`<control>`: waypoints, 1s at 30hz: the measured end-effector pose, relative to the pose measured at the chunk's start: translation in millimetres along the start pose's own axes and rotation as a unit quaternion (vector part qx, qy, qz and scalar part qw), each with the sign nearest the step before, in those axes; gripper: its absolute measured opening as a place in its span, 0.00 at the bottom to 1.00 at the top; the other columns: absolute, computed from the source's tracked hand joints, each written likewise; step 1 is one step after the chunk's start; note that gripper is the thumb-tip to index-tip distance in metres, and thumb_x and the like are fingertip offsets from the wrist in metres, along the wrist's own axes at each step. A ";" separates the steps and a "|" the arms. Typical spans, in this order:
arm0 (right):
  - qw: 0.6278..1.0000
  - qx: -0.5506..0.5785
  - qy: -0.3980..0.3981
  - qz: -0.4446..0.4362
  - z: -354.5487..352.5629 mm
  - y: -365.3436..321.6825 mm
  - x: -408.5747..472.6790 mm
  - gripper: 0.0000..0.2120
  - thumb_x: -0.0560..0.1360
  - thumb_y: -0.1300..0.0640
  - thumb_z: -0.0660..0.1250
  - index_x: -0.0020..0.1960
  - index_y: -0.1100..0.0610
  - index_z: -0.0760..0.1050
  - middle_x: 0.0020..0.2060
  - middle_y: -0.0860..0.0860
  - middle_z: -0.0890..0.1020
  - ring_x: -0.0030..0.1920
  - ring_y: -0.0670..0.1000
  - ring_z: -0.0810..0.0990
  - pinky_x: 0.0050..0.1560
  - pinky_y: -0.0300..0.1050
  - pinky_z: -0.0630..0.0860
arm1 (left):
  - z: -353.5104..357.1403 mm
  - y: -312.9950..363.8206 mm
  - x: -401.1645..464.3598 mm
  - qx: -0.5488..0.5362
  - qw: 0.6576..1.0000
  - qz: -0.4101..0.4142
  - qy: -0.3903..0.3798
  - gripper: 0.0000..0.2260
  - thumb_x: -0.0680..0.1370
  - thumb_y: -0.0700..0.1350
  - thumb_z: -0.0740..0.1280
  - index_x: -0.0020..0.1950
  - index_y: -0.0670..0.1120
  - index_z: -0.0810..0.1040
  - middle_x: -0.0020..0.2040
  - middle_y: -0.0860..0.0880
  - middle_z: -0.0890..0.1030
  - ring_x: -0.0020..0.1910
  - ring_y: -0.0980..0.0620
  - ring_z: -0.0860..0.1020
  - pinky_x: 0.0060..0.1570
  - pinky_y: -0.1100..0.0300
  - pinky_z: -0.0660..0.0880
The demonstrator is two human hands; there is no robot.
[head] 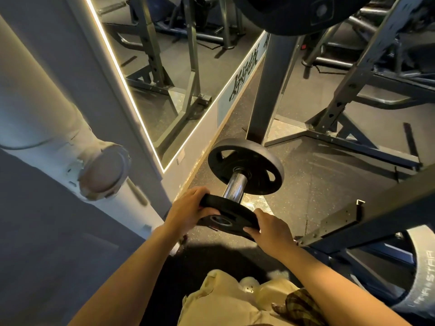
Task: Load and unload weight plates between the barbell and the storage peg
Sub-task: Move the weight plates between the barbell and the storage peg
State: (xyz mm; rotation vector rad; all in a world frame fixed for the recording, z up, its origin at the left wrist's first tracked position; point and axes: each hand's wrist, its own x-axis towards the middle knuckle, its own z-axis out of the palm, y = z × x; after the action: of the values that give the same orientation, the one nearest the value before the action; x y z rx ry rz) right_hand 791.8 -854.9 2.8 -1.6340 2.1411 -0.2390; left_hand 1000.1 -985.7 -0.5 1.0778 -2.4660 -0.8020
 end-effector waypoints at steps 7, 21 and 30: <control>0.998 0.009 -0.029 -0.059 -26.4 -20.7 0.2 0.18 0.74 0.40 0.67 0.59 0.50 0.75 0.50 0.47 0.82 0.51 0.48 0.81 0.51 0.41 0.76 | 26.4 -6.3 -62.1 -0.105 0.981 -0.143 0.075 0.19 0.73 0.72 0.55 0.48 0.59 0.71 0.43 0.56 0.80 0.42 0.59 0.79 0.49 0.55 0.78; 0.900 0.318 0.191 -0.230 -207.3 -85.1 -23.0 0.17 0.63 0.42 0.77 0.49 0.43 0.78 0.42 0.37 0.83 0.50 0.36 0.79 0.46 0.25 0.73 | -139.6 148.0 -21.9 -0.134 0.884 0.011 0.448 0.11 0.70 0.55 0.72 0.43 0.59 0.70 0.34 0.57 0.77 0.38 0.67 0.78 0.36 0.74 0.73; 0.761 0.408 0.282 -0.417 -306.5 -121.0 -80.1 0.19 0.57 0.41 0.75 0.47 0.37 0.80 0.45 0.45 0.84 0.49 0.48 0.83 0.45 0.45 0.81 | -235.7 248.5 -18.7 -0.135 0.818 0.200 0.523 0.07 0.68 0.58 0.69 0.42 0.60 0.75 0.38 0.59 0.80 0.37 0.58 0.80 0.34 0.64 0.77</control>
State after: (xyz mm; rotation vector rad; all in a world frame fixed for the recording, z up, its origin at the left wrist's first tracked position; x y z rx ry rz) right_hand 780.3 -851.5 341.6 -1.8894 1.0581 -1.8318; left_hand 990.6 -919.2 335.9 0.5832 -1.4707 -0.2584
